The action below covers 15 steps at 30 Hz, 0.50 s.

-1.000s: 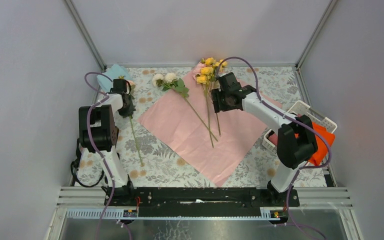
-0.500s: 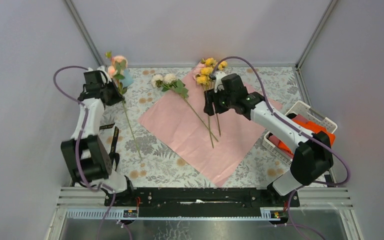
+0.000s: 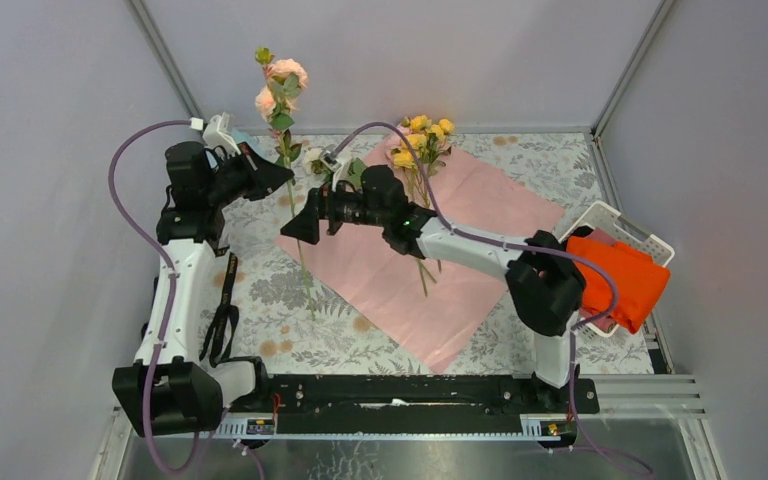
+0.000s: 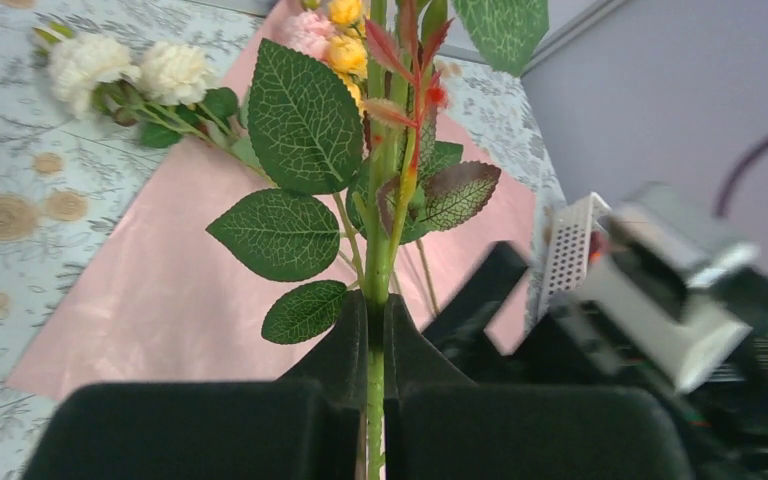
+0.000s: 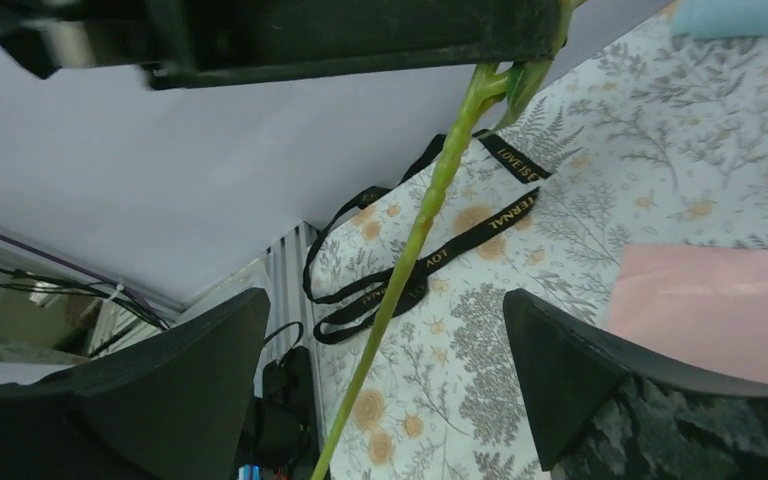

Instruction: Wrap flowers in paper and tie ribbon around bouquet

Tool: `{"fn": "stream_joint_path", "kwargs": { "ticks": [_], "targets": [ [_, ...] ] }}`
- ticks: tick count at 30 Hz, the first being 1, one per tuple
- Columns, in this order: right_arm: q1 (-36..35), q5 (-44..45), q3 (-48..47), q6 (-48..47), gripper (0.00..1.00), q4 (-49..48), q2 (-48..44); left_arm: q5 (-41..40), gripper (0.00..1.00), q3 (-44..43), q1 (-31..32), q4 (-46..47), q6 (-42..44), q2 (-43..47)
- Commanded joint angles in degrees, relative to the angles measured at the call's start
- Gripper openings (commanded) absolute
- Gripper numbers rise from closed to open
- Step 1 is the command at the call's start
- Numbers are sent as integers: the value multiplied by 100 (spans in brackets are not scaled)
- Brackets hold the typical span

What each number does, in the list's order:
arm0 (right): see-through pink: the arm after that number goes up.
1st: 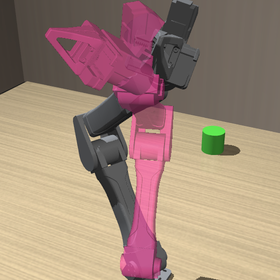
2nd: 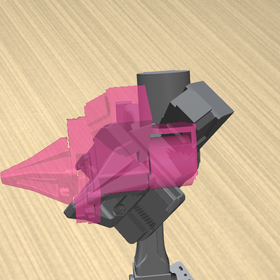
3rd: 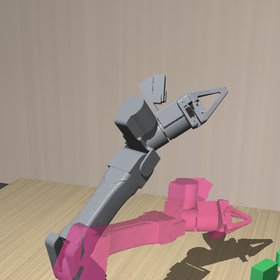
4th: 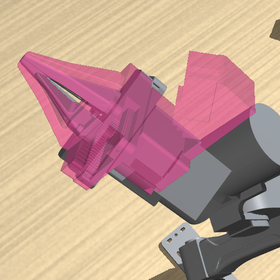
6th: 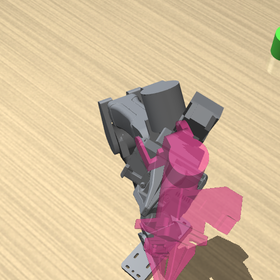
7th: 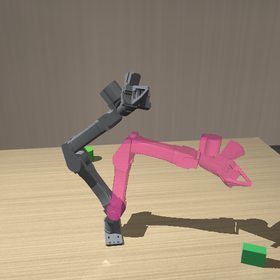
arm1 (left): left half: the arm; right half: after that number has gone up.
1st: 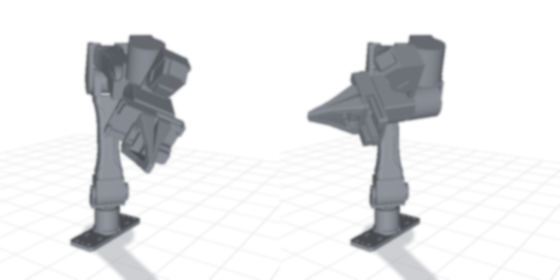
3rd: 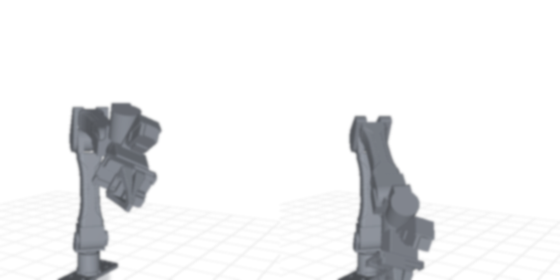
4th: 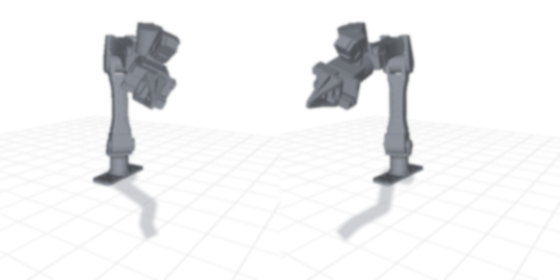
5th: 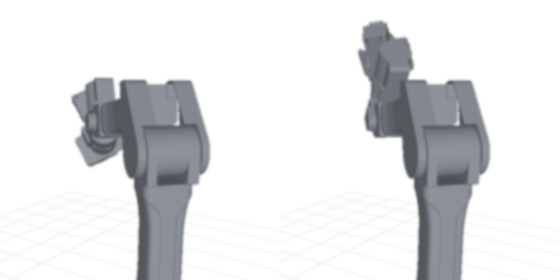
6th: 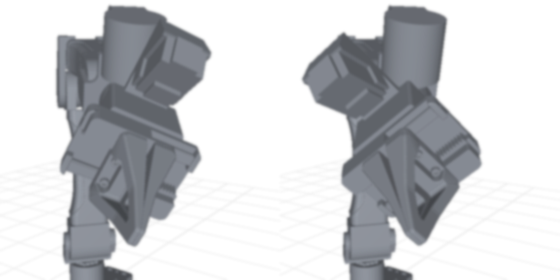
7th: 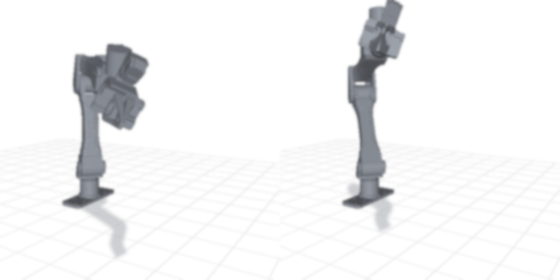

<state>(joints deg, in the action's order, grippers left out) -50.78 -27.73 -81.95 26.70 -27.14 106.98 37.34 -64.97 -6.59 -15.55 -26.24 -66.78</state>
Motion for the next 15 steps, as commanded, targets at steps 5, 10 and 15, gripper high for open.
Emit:
{"fn": "stream_joint_path", "kwargs": {
  "ticks": [5,10,15],
  "targets": [
    [-173,502,-526,621,0,-463,382,449,0,124,107,619,-398,79],
    [325,1173,9,121,0,833,-294,10,98,79,107,120,330,-37],
    [1483,2176,517,-950,0,2966,-916,-1226,99,162,110,-613,1712,-255]
  ]
}}
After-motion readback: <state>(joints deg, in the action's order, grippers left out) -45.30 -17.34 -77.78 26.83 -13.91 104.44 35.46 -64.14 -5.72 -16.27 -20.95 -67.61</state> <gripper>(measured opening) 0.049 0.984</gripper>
